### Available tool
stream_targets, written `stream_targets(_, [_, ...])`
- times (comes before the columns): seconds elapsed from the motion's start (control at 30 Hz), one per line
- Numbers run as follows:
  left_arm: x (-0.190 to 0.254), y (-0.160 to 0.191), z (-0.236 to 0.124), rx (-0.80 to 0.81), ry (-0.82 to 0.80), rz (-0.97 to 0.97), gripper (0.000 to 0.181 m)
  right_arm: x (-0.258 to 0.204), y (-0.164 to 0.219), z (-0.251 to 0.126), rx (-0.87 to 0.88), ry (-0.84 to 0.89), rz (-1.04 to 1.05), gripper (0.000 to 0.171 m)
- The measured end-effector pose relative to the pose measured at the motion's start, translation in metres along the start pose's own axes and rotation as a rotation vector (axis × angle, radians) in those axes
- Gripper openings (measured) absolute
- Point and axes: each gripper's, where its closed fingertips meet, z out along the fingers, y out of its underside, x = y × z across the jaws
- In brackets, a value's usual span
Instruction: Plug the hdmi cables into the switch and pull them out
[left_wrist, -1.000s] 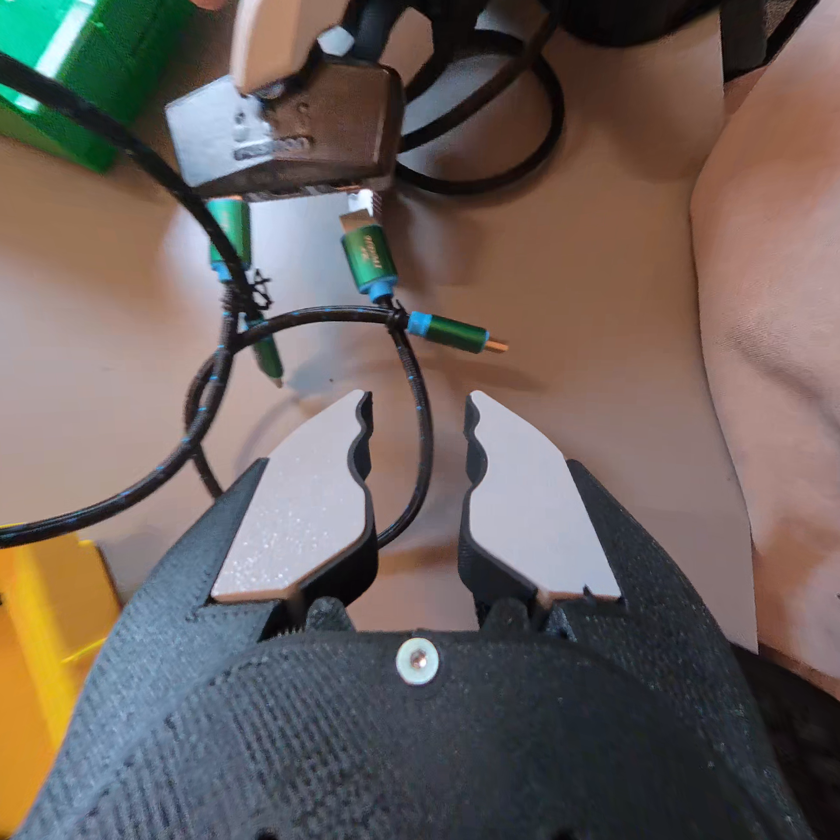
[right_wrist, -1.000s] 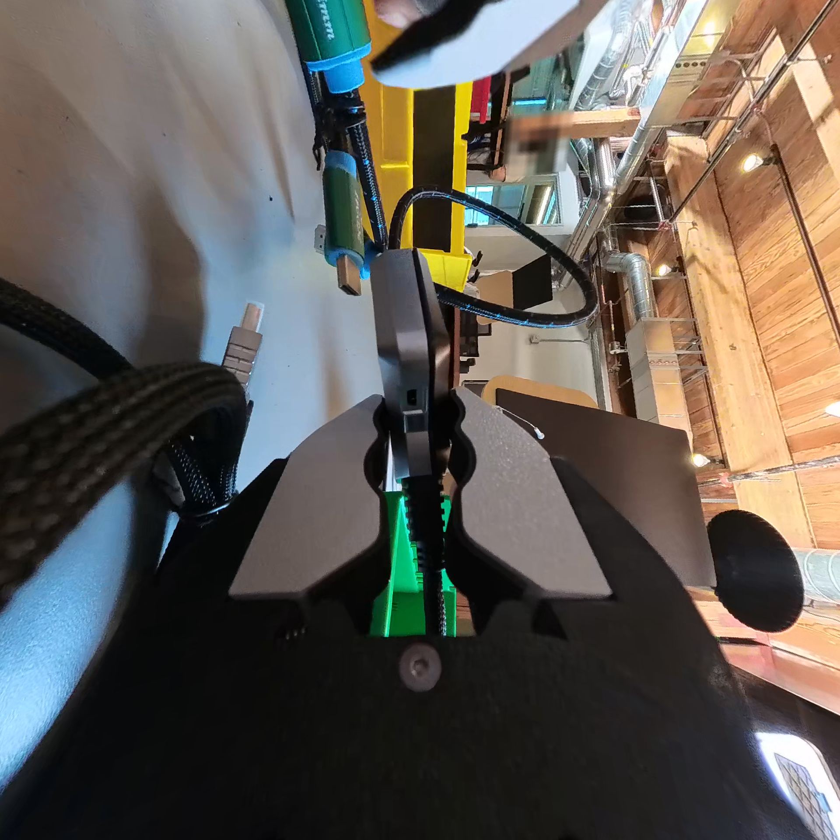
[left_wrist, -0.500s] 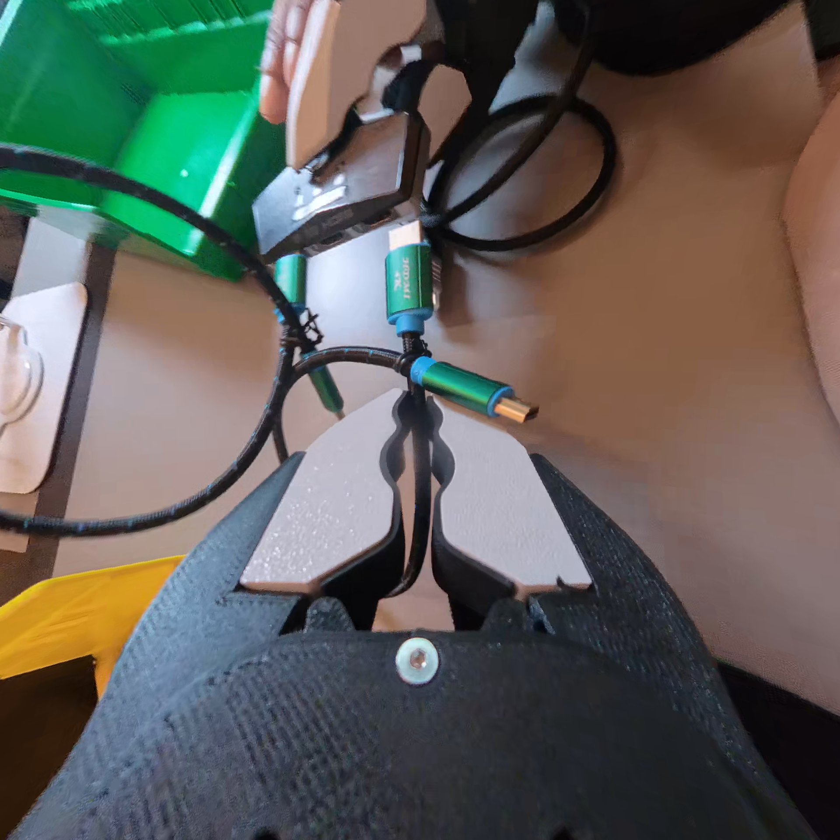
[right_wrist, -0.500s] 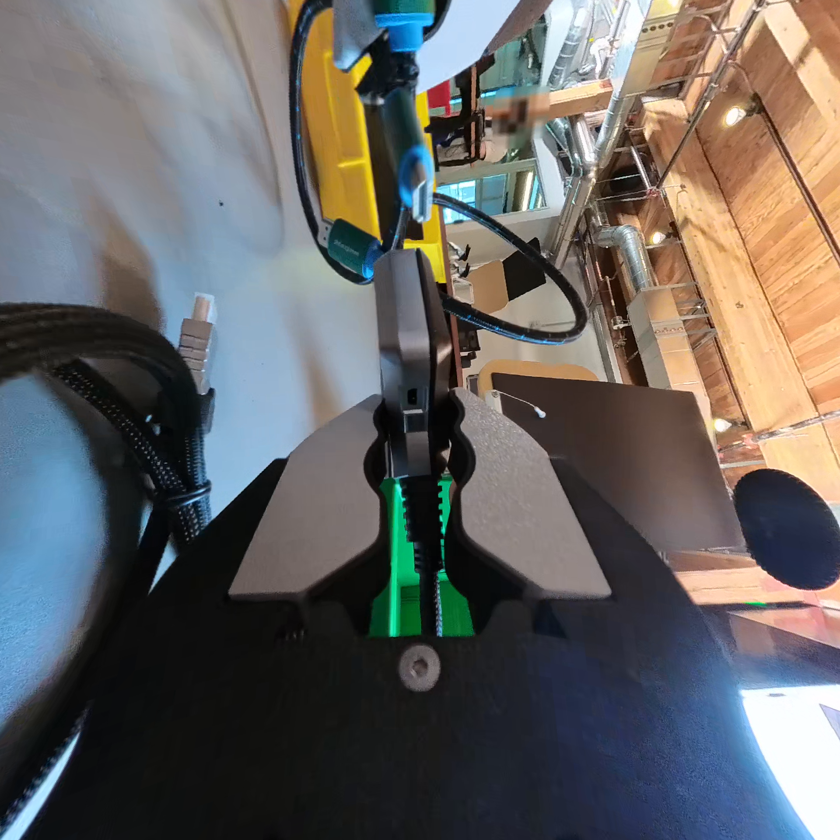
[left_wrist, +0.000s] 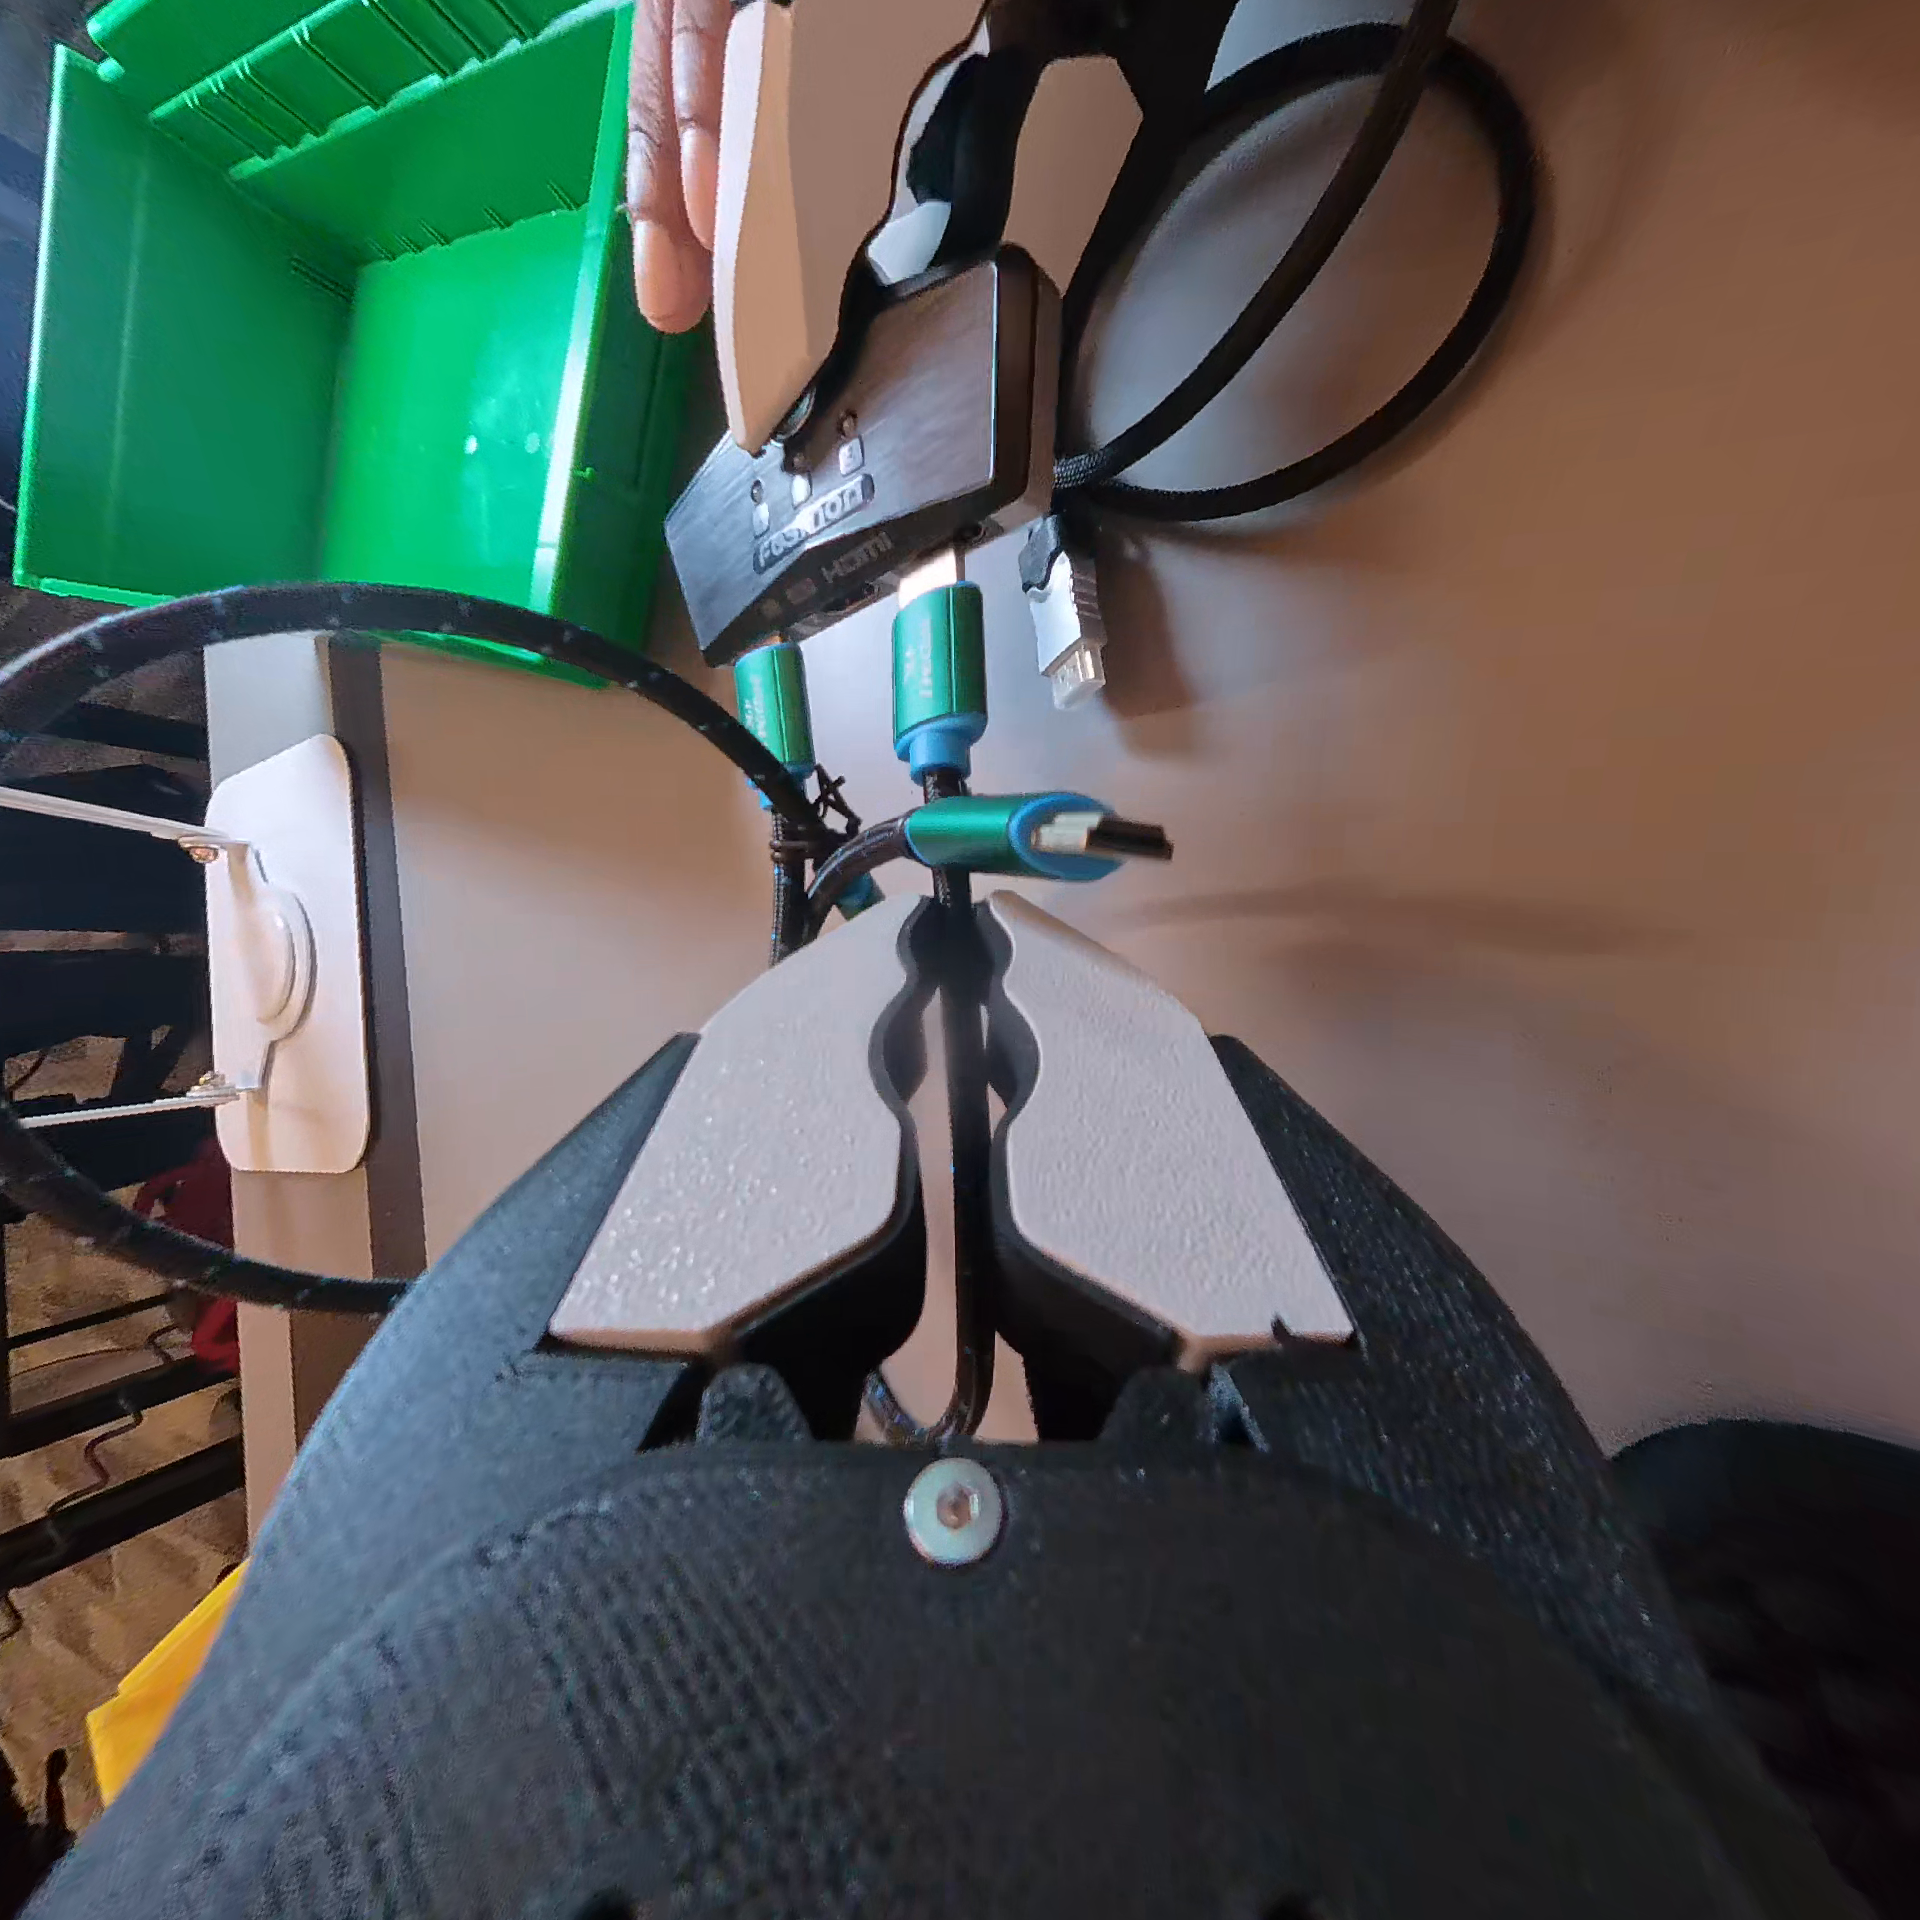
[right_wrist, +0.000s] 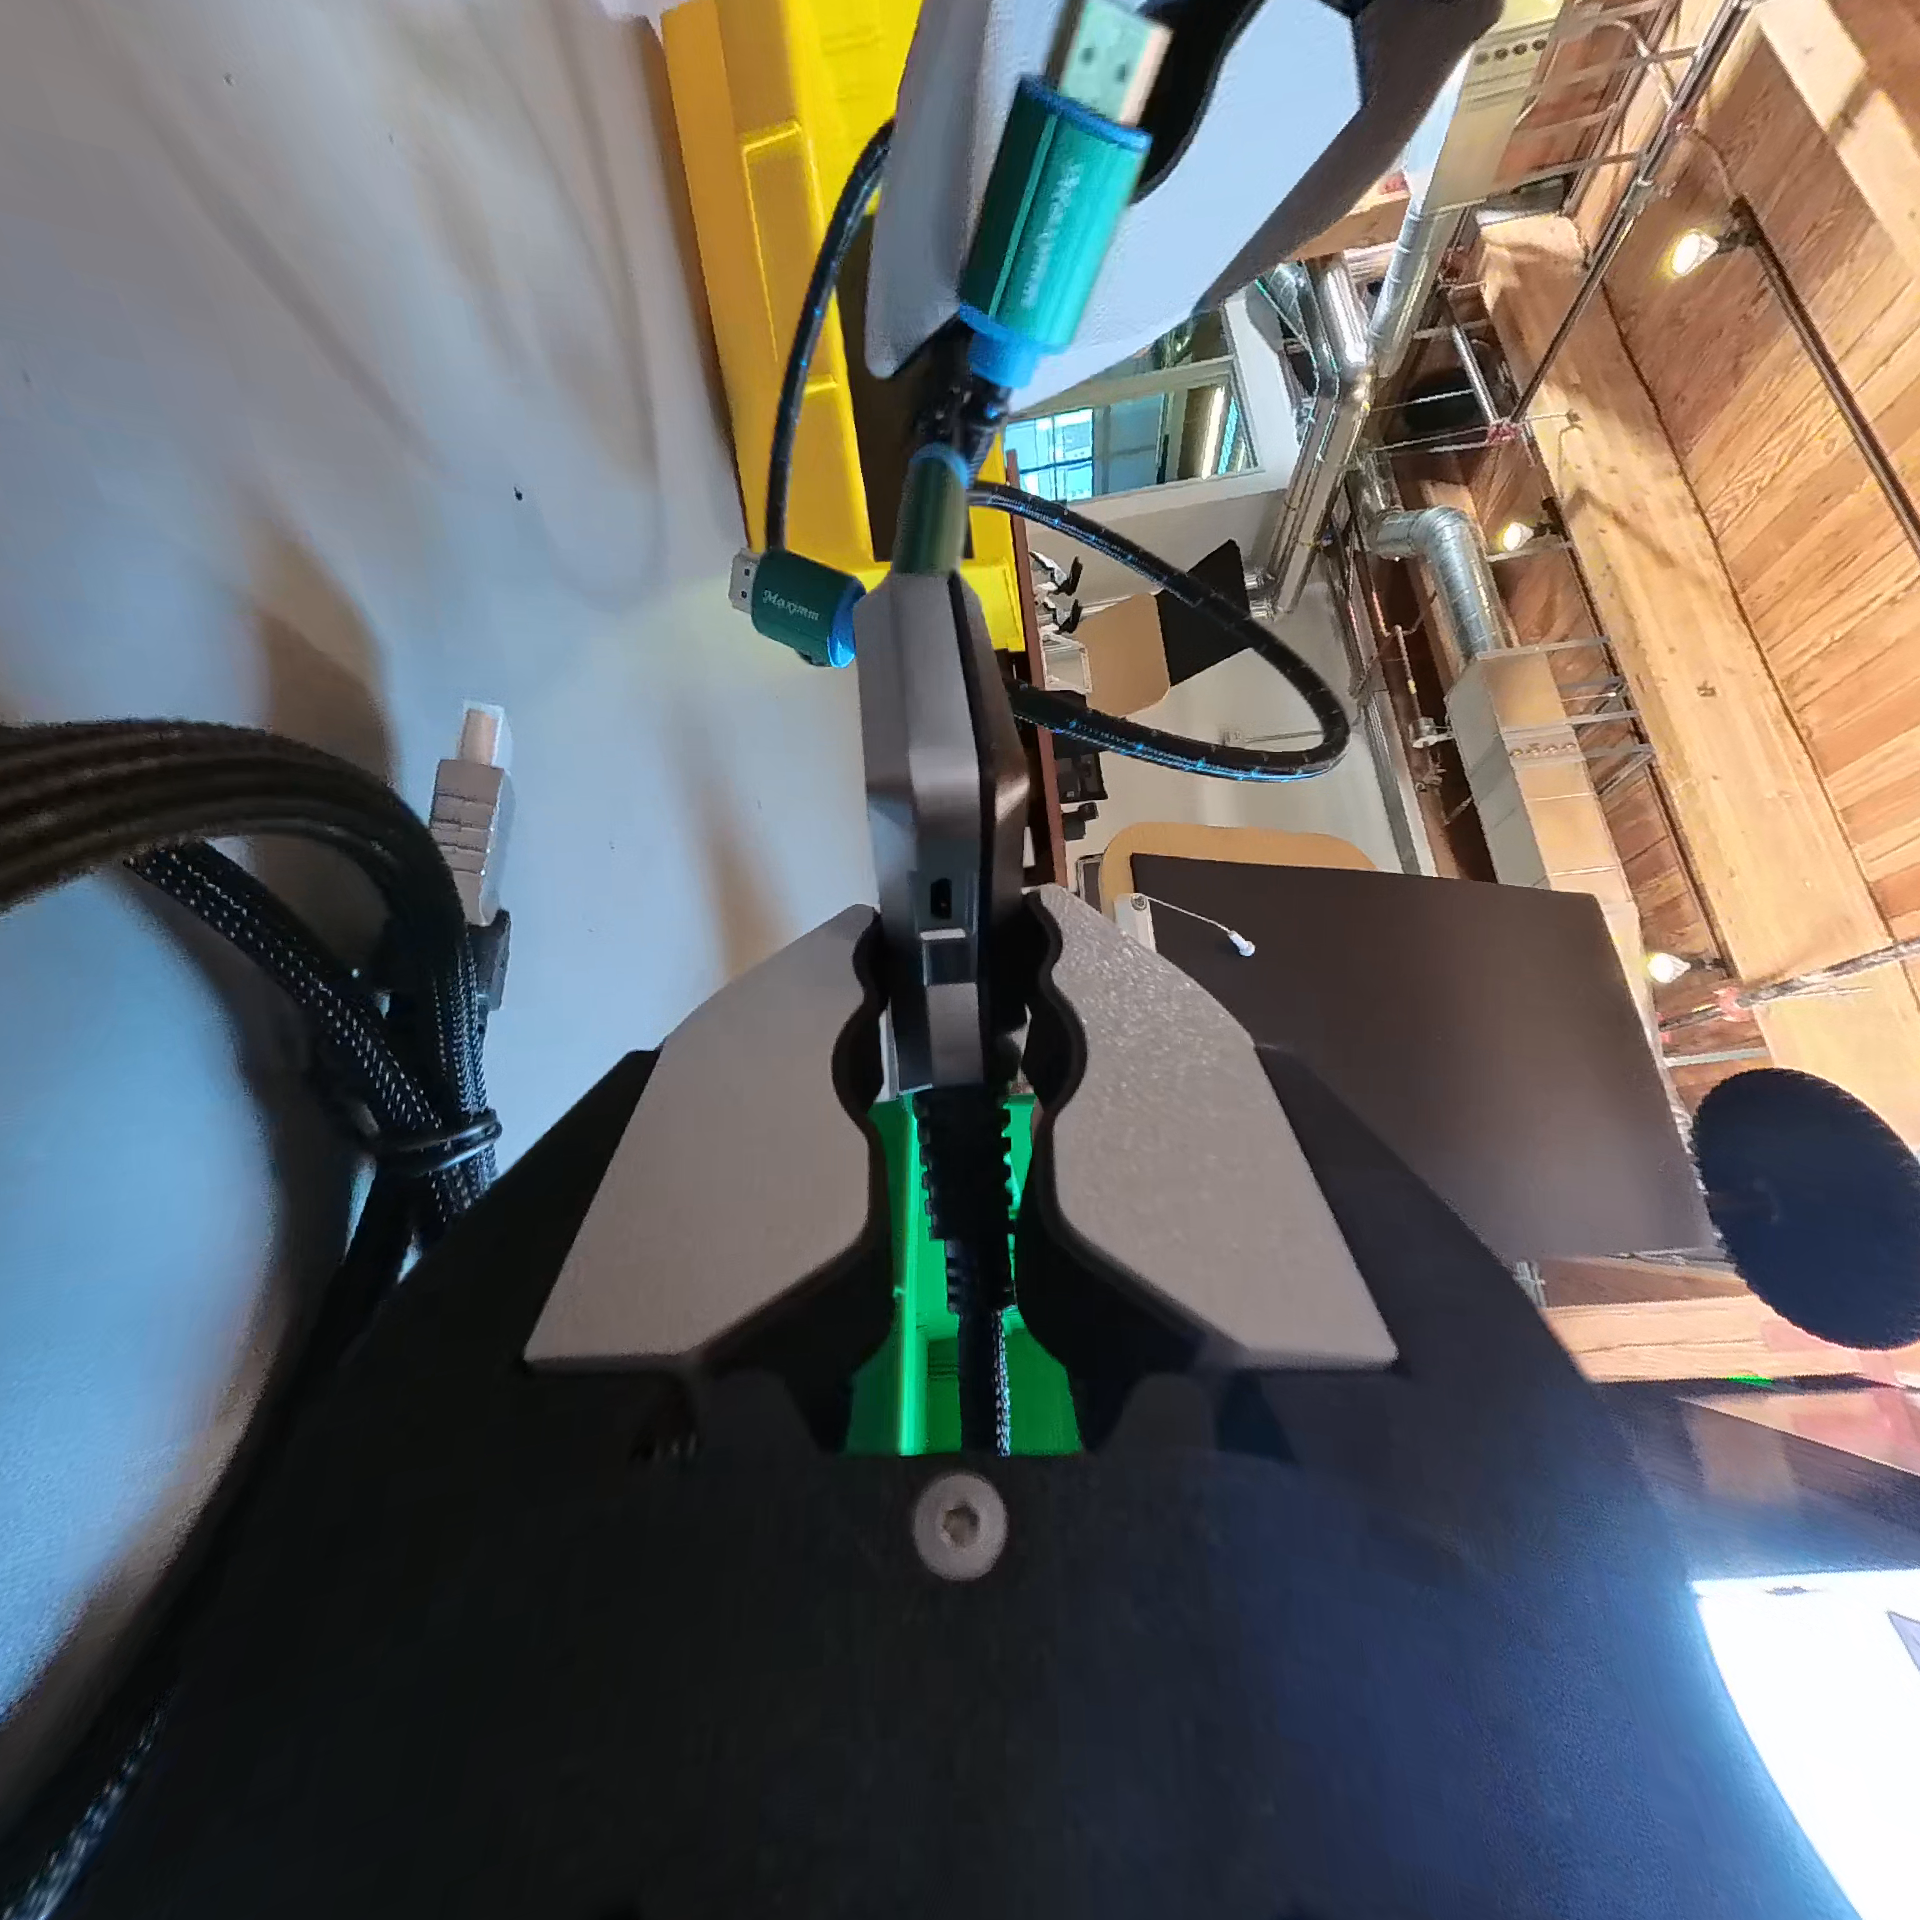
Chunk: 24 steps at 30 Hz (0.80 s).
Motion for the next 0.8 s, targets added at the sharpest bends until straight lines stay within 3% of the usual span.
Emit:
stream_targets(0.27, [0.004,-0.010,-0.008,0.161,-0.030,0.062,0.007,0.002,-0.005,-0.002,0.044,-0.001,0.080,0.023])
stream_targets(0.47, [0.012,-0.024,-0.022,0.337,0.037,0.037,0.007,0.009,-0.011,-0.005,0.087,0.011,0.167,0.023])
stream_targets(0.8, [0.007,-0.021,-0.019,0.354,0.066,-0.044,0.007,0.007,-0.010,-0.006,0.058,0.021,0.097,0.023])
